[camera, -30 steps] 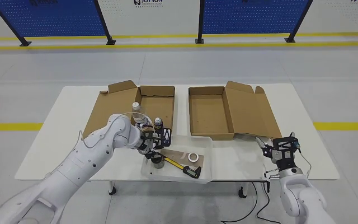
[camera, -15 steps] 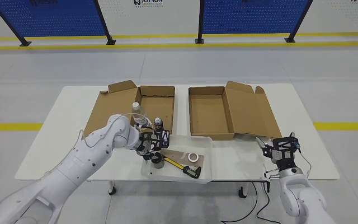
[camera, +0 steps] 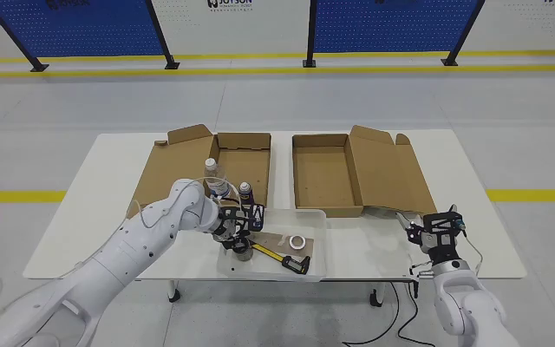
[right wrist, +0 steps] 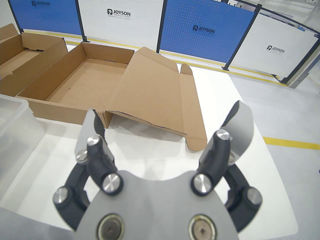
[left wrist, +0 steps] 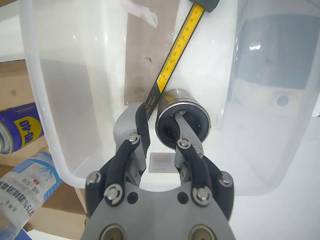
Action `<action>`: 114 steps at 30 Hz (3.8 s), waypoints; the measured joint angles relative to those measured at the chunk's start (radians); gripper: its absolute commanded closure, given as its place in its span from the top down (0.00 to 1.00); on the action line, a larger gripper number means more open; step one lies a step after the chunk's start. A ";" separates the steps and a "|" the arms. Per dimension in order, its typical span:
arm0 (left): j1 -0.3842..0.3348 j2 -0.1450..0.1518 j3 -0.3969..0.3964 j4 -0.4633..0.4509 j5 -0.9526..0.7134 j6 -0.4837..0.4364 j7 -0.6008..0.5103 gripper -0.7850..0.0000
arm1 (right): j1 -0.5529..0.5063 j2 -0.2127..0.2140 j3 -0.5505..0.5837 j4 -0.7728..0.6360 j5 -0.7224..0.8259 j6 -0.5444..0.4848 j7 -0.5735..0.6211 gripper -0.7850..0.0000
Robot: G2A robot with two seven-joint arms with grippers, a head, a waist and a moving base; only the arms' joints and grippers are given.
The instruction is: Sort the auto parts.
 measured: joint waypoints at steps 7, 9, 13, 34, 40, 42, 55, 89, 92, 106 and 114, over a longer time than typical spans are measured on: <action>-0.016 -0.010 0.030 0.026 0.005 0.000 0.025 0.18 | 0.000 0.000 0.000 0.000 0.000 0.000 0.000 1.00; -0.021 -0.013 0.039 0.034 0.005 0.000 0.033 0.11 | 0.000 0.000 0.000 0.000 0.000 0.000 0.000 1.00; -0.026 -0.017 0.053 0.048 0.005 0.000 0.047 0.00 | 0.000 0.000 0.000 0.000 0.000 0.000 0.000 1.00; -0.009 0.027 -0.015 -0.074 -0.026 0.024 0.065 0.00 | 0.000 0.000 0.000 0.000 0.000 0.000 0.000 1.00; 0.016 0.056 -0.077 -0.182 -0.063 0.054 0.045 0.00 | 0.000 0.000 0.000 0.000 0.000 0.000 0.000 1.00; 0.027 0.067 -0.101 -0.227 -0.080 0.066 0.032 0.00 | 0.000 0.000 0.000 0.000 0.000 0.000 0.000 1.00; 0.096 0.117 -0.201 -0.430 -0.204 0.103 -0.061 0.00 | 0.000 0.000 0.000 0.000 0.000 0.000 0.000 1.00; -0.175 -0.073 -0.053 0.054 0.096 0.330 0.306 0.00 | 0.000 0.000 0.000 0.000 0.000 0.000 0.000 1.00; -0.207 -0.109 -0.017 0.140 0.107 0.340 0.319 0.00 | 0.000 0.000 0.000 0.000 0.000 0.000 0.000 1.00; -0.340 -0.266 0.094 0.446 0.141 0.317 0.289 0.00 | 0.000 0.000 0.000 0.000 0.000 0.000 0.000 1.00; -0.375 -0.360 0.146 0.597 0.158 0.293 0.289 0.00 | 0.000 0.000 0.000 0.000 0.000 0.000 0.000 1.00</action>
